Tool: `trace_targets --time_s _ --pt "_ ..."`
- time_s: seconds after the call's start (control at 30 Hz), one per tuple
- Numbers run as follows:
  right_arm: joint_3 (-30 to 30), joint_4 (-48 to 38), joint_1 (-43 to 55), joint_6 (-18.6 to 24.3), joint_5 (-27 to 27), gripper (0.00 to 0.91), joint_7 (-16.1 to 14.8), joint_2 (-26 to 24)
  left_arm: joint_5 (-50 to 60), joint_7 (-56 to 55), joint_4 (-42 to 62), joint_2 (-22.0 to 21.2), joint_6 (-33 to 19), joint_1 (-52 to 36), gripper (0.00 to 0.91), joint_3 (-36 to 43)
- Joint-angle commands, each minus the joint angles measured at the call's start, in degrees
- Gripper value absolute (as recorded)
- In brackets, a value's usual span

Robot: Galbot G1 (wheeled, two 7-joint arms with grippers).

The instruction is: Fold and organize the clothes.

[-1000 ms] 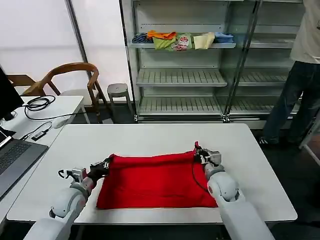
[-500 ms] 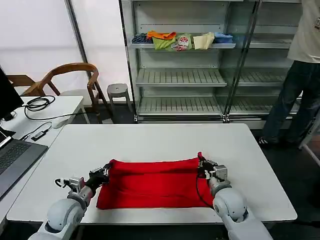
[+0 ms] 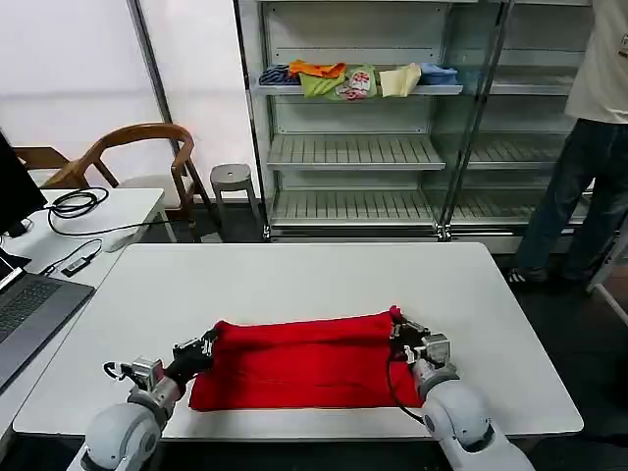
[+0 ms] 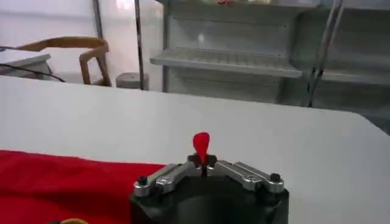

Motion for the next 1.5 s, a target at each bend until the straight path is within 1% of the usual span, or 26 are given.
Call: trace_targets --time_s 0.03,0.13,0.33,0.53,0.73,0.93,1.07,1.1,1.13,1.17,1.2,1.27,1.4,1.5 --pt "0.1 0.2 -1.2 -0.6 -0.1 0.000 0.0 -0.1 0.3 0.2 -0.9 0.3 1.7 1.1 0.020 -0.8" --pt "-0.1 -0.4 -1.3 -0.6 -0.1 0.000 -0.2 0.0 0.7 0.1 -1.0 0.4 3.2 1.6 0.020 -0.9" --pt "0.2 -2.3 -0.8 -0.4 -0.8 0.000 -0.3 0.2 1.5 0.4 0.4 0.5 3.4 1.4 0.020 -1.4" --pt "0.3 -2.2 -0.8 -0.5 -0.7 0.000 -0.4 0.2 -0.4 1.1 -1.9 0.9 4.4 2.3 0.020 -1.7" --pt "0.4 -2.1 -0.7 -0.5 -0.7 0.000 -0.5 0.1 -0.5 1.2 -2.6 0.9 4.6 3.2 0.030 -1.9" --pt "0.4 -2.3 -0.9 -0.4 -0.8 0.000 -0.6 0.2 -0.4 1.5 -3.2 1.5 5.2 4.3 0.020 -2.8" --pt "0.1 -2.4 -1.1 -0.3 -1.0 0.000 -0.7 0.3 2.0 1.6 -3.7 1.6 5.6 5.9 0.030 -2.0" --pt "0.0 -2.4 -1.4 -0.3 -1.3 0.000 -1.1 0.3 3.6 1.4 -3.8 1.5 6.3 6.2 0.705 -1.8" --pt "-0.4 -2.2 -1.7 -0.4 -1.6 0.191 -0.9 0.3 4.9 1.1 -3.7 1.3 7.2 6.2 0.907 -1.8" --pt "-0.5 -2.2 -1.8 -0.7 -1.8 0.786 -0.8 0.3 4.9 0.6 -3.6 1.1 7.1 6.2 0.907 -1.8" --pt "-0.6 -2.1 -2.0 -0.7 -1.8 0.907 -0.8 0.3 4.9 0.3 -3.5 1.1 7.1 6.1 0.907 -1.9" --pt "-0.5 -1.6 -2.4 -0.6 -1.8 0.907 -1.5 0.1 4.8 -0.5 -3.4 1.2 7.1 5.8 0.907 -2.6" --pt "0.4 -0.5 -2.7 -0.5 -2.0 0.907 -1.6 -0.1 4.0 -0.6 -4.8 1.9 7.1 6.1 0.907 -4.3" --pt "2.5 1.5 -3.6 -0.2 -2.7 0.907 -1.5 -0.1 2.1 -2.1 -6.9 1.7 6.1 6.4 0.907 -5.8"
